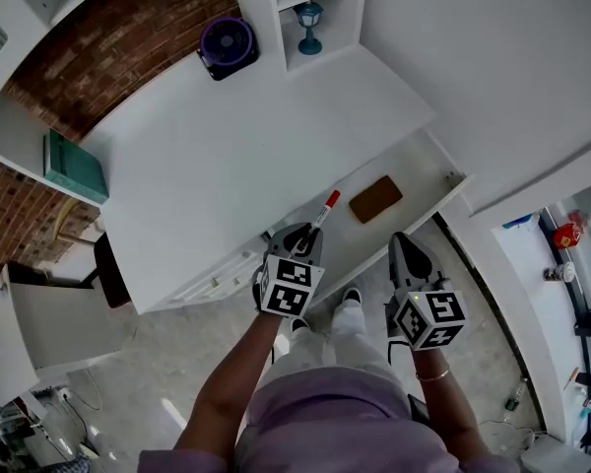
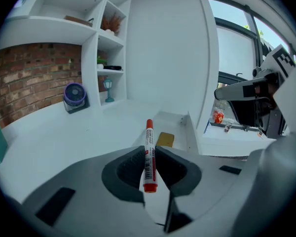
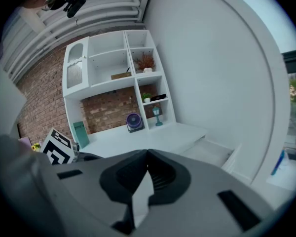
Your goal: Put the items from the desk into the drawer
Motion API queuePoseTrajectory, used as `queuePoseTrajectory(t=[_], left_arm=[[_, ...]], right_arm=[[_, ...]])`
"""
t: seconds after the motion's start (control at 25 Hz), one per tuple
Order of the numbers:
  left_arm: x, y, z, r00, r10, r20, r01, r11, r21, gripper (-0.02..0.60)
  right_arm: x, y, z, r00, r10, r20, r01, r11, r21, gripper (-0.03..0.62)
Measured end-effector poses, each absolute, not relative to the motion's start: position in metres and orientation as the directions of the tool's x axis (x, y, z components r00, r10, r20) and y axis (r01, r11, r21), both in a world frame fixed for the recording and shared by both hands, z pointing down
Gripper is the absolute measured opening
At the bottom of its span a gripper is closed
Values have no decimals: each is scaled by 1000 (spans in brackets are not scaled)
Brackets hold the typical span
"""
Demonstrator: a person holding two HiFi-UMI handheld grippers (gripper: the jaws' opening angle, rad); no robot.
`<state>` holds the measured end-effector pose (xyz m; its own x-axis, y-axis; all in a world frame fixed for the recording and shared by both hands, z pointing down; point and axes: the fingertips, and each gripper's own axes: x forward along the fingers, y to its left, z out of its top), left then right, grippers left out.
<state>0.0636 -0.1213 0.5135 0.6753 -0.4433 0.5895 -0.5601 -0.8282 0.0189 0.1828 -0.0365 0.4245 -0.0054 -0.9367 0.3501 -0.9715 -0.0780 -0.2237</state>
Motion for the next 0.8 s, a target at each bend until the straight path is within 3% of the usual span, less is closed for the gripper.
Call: queuePoseTrajectory(t=[0.8], left_arm=[[119,-124,577,598,-397,696,-579,-814,34,66]], right_arm=[[244,-36,438,-19,-927,375,-967,-78,-242,3]])
